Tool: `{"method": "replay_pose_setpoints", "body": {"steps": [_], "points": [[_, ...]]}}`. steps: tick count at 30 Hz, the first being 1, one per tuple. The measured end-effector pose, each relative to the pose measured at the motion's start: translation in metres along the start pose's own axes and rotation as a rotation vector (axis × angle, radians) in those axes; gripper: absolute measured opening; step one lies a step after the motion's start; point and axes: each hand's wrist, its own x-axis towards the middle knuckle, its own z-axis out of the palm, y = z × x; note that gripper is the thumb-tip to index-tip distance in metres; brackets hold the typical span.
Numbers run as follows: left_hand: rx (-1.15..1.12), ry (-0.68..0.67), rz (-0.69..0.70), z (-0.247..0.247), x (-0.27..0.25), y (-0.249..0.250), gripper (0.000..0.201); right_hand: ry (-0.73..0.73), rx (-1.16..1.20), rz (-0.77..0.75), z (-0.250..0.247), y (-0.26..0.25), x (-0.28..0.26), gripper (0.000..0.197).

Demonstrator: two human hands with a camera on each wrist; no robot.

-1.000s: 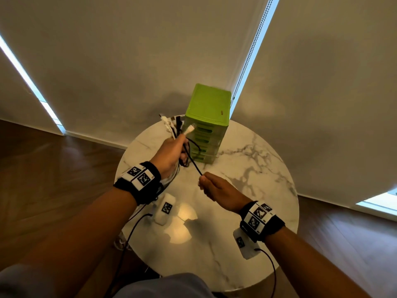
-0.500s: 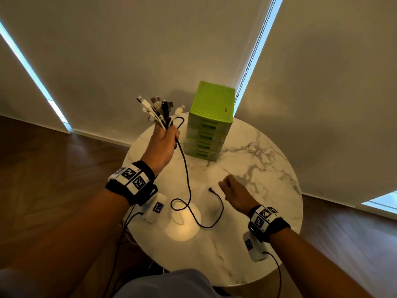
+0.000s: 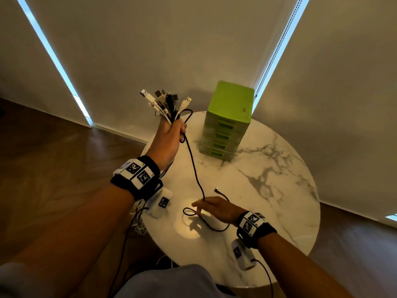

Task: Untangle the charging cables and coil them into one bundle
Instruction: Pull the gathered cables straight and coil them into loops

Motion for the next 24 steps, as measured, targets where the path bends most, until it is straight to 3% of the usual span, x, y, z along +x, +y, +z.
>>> {"method": "replay_pose_setpoints", "body": {"steps": [3,6,8,11,14,18,22,24], "points": [[0.04,-0.028,0.014,-0.008,-0.001,-0.005,0.005,0.291,-0.139,0.142,-0.028,0.011,0.0,0.046],[0.166,-0.107,0.007,-0.003,-0.011,-0.017,0.007,0.488,-0.255,0.216,-0.061,-0.007,-0.004,0.051],[0.204,-0.203,-0.007,0.007,-0.021,-0.023,0.008,0.594,-0.274,0.168,-0.075,-0.034,-0.005,0.047],[0.245,-0.314,-0.017,0.026,-0.034,-0.032,0.021,0.715,-0.344,-0.071,-0.081,-0.076,-0.011,0.037],[0.164,-0.263,-0.17,0.042,-0.037,-0.038,0.032,0.609,-0.189,-0.276,-0.074,-0.104,-0.021,0.027],[-0.047,-0.239,-0.378,0.052,-0.033,-0.036,0.045,0.438,-0.053,-0.312,-0.066,-0.111,-0.036,0.02],[-0.044,-0.348,-0.329,0.061,-0.036,-0.031,0.015,0.357,-0.075,-0.245,-0.067,-0.1,-0.051,0.021],[-0.052,-0.38,-0.309,0.069,-0.039,-0.029,0.012,0.353,-0.093,-0.208,-0.069,-0.094,-0.06,0.021]]}}
